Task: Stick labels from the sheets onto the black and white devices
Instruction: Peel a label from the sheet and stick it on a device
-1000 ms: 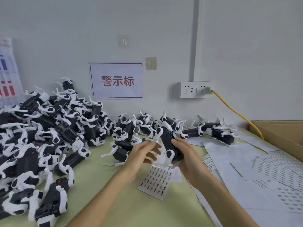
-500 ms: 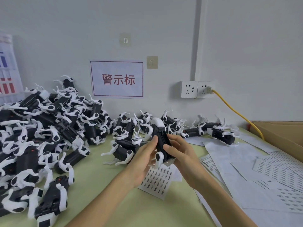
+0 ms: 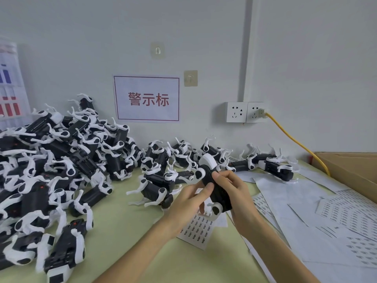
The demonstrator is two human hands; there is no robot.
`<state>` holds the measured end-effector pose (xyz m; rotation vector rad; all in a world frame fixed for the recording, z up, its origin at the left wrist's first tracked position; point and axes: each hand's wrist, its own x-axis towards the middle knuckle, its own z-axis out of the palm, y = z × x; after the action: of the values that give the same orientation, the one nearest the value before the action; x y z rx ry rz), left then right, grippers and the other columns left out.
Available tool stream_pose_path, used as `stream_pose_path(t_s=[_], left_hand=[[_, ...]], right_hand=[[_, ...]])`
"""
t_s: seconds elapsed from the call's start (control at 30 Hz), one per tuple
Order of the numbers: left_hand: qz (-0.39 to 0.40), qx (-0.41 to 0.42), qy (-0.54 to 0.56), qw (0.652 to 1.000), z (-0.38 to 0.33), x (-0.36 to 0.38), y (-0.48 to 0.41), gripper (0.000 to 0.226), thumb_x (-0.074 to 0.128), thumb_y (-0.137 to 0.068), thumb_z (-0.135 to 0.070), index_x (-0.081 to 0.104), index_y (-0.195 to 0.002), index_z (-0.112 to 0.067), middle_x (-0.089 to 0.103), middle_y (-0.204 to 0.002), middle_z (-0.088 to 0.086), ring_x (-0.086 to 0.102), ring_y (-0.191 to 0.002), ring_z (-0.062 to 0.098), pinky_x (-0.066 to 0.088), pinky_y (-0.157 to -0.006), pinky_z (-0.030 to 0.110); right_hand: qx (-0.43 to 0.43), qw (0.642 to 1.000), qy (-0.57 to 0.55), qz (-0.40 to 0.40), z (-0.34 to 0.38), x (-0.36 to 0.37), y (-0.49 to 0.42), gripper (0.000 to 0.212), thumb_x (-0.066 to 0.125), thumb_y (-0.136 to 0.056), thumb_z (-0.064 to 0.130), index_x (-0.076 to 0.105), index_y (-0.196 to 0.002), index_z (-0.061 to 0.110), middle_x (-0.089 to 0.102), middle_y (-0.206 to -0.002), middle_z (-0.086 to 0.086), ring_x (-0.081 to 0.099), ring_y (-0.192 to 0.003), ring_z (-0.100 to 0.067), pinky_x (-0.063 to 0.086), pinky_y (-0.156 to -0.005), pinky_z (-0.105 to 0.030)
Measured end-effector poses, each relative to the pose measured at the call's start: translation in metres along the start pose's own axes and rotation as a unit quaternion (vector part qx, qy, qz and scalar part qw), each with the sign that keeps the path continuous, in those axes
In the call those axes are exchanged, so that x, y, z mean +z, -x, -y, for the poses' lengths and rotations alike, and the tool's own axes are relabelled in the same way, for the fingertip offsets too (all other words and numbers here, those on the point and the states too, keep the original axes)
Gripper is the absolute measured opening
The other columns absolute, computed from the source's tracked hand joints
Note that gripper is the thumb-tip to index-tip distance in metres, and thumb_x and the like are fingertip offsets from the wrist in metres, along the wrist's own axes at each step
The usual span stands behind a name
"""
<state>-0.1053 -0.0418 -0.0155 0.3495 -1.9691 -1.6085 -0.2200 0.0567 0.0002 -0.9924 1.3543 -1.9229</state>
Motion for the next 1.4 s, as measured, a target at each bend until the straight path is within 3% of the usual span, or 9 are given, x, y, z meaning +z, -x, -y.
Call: stream_pose_path(t_s=[0.1,0.27,0.4,0.7,0.83,0.9,1.03,1.23,1.4], left_hand=[[0.021,-0.008,-0.018,1.0,-0.004,0.0,0.002,0.021,0.059,-0.087,-0.061,0.074,-0.09,-0.047,0.061,-0.069,-0.025,0.051,-0.065,0.006,0.047,-0.068,0.015],[0.044,-0.006,0.007,0.999,-0.006,-0.007,0.003,0.035,0.064,-0.082,-0.064,0.079,-0.094,-0.035,0.074,-0.09,-0.012,0.064,-0.081,0.012,0.05,-0.083,0.021],[0.026,-0.004,0.055,0.998,-0.008,-0.007,0.002,0.044,0.061,-0.087,-0.061,0.075,-0.117,-0.032,0.073,-0.12,0.011,0.066,-0.112,0.032,0.046,-0.107,0.039],[-0.045,-0.026,0.26,0.964,-0.007,-0.011,-0.003,0.053,0.058,-0.093,-0.055,0.074,-0.125,-0.016,0.07,-0.117,0.02,0.069,-0.104,0.026,0.054,-0.099,0.045],[-0.096,-0.045,0.258,0.96,-0.004,-0.01,-0.006,0.052,0.053,-0.09,-0.059,0.078,-0.117,-0.022,0.078,-0.109,0.007,0.066,-0.12,0.025,0.037,-0.118,0.049],[-0.118,-0.06,0.214,0.968,-0.003,-0.015,-0.007,0.059,0.052,-0.087,-0.066,0.075,-0.121,-0.023,0.077,-0.116,0.002,0.065,-0.123,0.019,0.03,-0.12,0.044],[-0.114,-0.076,0.225,0.965,-0.009,-0.025,-0.007,0.049,0.065,-0.082,-0.056,0.077,-0.113,-0.019,0.076,-0.118,0.0,0.07,-0.114,0.014,0.041,-0.109,0.038],[-0.077,-0.118,0.278,0.95,-0.01,-0.028,-0.007,0.032,0.076,-0.078,-0.044,0.074,-0.096,-0.018,0.074,-0.097,0.004,0.071,-0.076,0.015,0.054,-0.06,0.026],[-0.085,-0.159,0.268,0.946,-0.008,-0.029,-0.006,0.023,0.076,-0.078,-0.041,0.071,-0.082,-0.018,0.063,-0.089,0.005,0.061,-0.067,0.017,0.047,-0.058,0.026]], right_hand=[[0.058,0.997,-0.051,0.019,0.002,-0.005,-0.001,0.058,0.073,-0.081,0.045,0.057,-0.108,-0.004,0.061,-0.098,-0.011,0.058,-0.086,-0.023,0.045,-0.068,-0.035],[0.114,0.989,-0.075,0.062,0.003,-0.011,-0.004,0.033,0.065,-0.092,0.04,0.067,-0.11,0.012,0.063,-0.105,-0.012,0.06,-0.093,-0.027,0.047,-0.07,-0.039],[0.05,0.995,-0.055,0.067,0.003,-0.009,-0.004,0.021,0.064,-0.089,0.035,0.072,-0.093,0.016,0.064,-0.094,-0.009,0.06,-0.092,-0.024,0.046,-0.079,-0.038],[-0.024,0.988,0.032,0.15,0.004,-0.009,-0.006,0.043,0.059,-0.091,0.021,0.066,-0.133,0.026,0.069,-0.132,0.002,0.067,-0.116,-0.018,0.055,-0.087,-0.03],[-0.006,0.997,0.067,0.027,0.003,-0.021,-0.015,0.025,0.059,-0.102,0.028,0.07,-0.124,0.032,0.072,-0.12,0.007,0.066,-0.116,-0.02,0.05,-0.089,-0.032],[-0.004,0.968,0.244,-0.053,-0.004,-0.034,-0.02,0.027,0.061,-0.101,0.026,0.065,-0.127,0.031,0.069,-0.122,0.009,0.063,-0.118,-0.019,0.049,-0.089,-0.033],[0.086,0.815,0.573,-0.031,-0.027,-0.043,-0.027,0.059,0.059,-0.098,0.044,0.039,-0.151,0.028,0.052,-0.15,0.002,0.047,-0.137,-0.024,0.026,-0.115,-0.044],[0.083,0.785,0.614,0.017,-0.043,-0.036,-0.028,0.072,0.061,-0.093,0.05,0.031,-0.155,0.03,0.051,-0.15,0.006,0.043,-0.141,-0.022,0.017,-0.121,-0.05],[0.073,0.825,0.559,0.029,-0.036,-0.034,-0.026,0.069,0.069,-0.09,0.023,0.038,-0.15,0.033,0.058,-0.14,0.013,0.053,-0.13,-0.013,0.021,-0.118,-0.04]])
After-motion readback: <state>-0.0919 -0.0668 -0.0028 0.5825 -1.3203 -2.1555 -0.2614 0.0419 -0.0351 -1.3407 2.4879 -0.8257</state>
